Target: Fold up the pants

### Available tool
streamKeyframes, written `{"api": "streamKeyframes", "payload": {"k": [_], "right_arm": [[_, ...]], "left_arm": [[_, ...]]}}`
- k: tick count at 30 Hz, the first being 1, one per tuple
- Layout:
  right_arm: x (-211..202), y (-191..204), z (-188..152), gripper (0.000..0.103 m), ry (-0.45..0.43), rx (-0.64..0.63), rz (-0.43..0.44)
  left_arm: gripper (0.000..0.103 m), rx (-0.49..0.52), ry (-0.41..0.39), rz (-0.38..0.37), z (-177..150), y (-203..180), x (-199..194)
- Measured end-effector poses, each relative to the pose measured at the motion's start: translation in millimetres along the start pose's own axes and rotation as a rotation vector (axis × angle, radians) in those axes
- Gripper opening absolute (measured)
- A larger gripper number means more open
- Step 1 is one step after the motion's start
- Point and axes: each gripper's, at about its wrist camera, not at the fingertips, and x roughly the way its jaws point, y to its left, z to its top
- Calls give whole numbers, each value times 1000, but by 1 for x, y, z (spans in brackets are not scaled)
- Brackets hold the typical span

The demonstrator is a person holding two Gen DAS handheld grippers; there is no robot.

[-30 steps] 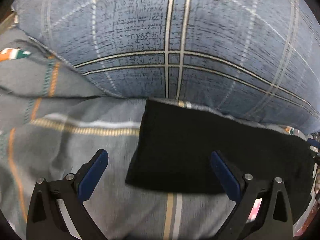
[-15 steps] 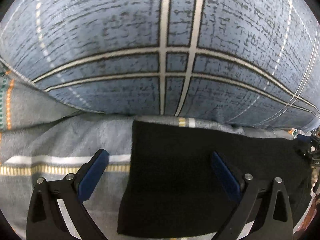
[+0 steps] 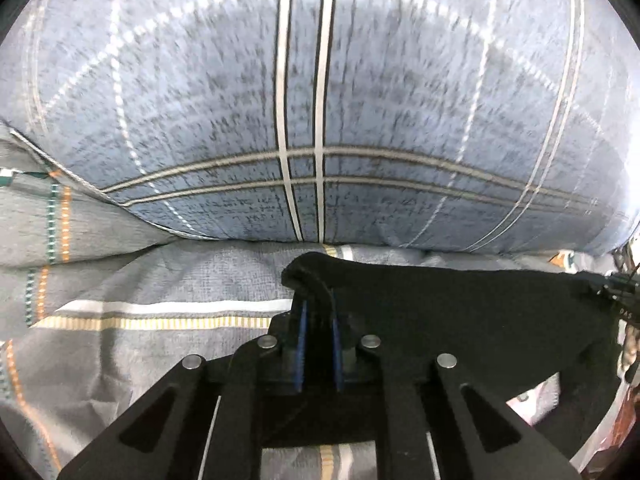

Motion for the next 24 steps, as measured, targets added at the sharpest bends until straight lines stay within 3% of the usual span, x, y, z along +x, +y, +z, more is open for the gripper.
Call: {"api": "streamKeyframes", "payload": {"k": [12, 20, 21, 23, 24], "right_arm": [[-76, 8, -18, 1, -128, 62, -64], [-100, 39, -61, 1, -121, 63, -86], [-101, 41, -65, 4, -114, 73, -73], [-104, 41, -69, 23, -111, 93, -74], [-107, 41, -71, 42, -118, 102, -81]], "left_arm": [[10, 34, -123, 17, -31, -11, -101], [10, 103, -234, -4, -75, -33, -175], [10, 132, -261, 2, -86, -41, -186], [10, 187, -314, 12, -98, -60, -197], [10, 215, -340, 17, -106, -69, -203]]}}
